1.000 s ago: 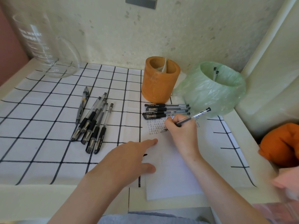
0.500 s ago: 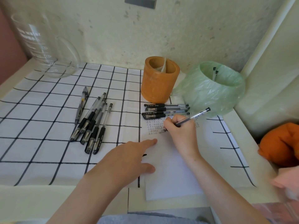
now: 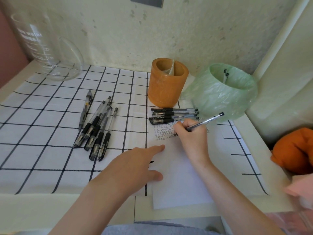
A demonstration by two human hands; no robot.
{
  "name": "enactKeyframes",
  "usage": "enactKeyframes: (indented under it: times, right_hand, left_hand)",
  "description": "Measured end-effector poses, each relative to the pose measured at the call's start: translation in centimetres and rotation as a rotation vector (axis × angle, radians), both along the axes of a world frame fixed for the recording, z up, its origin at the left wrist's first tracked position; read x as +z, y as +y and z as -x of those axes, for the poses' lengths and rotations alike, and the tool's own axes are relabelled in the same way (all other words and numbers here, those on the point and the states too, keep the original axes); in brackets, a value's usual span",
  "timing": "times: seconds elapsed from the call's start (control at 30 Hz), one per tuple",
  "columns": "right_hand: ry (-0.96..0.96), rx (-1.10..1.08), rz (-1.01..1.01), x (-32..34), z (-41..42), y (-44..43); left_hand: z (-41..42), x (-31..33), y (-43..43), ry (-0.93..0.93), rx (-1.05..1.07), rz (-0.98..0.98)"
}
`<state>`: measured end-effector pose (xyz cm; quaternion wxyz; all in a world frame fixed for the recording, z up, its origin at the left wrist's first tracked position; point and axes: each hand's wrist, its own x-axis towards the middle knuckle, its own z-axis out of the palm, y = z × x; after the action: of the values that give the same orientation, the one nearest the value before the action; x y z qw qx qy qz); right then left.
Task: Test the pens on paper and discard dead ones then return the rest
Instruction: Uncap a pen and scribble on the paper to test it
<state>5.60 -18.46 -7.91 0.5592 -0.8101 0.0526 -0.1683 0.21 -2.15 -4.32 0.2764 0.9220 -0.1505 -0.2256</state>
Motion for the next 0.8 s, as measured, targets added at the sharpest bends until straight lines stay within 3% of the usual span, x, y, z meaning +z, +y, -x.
enactKeyframes:
  times: [0.8]
  right_hand:
    - [-0.024, 0.023, 0.059, -0.20, -0.09, 0.08]
  left_hand:
    - [-0.10, 0.04, -0.08, -0.004, -0.015, -0.018]
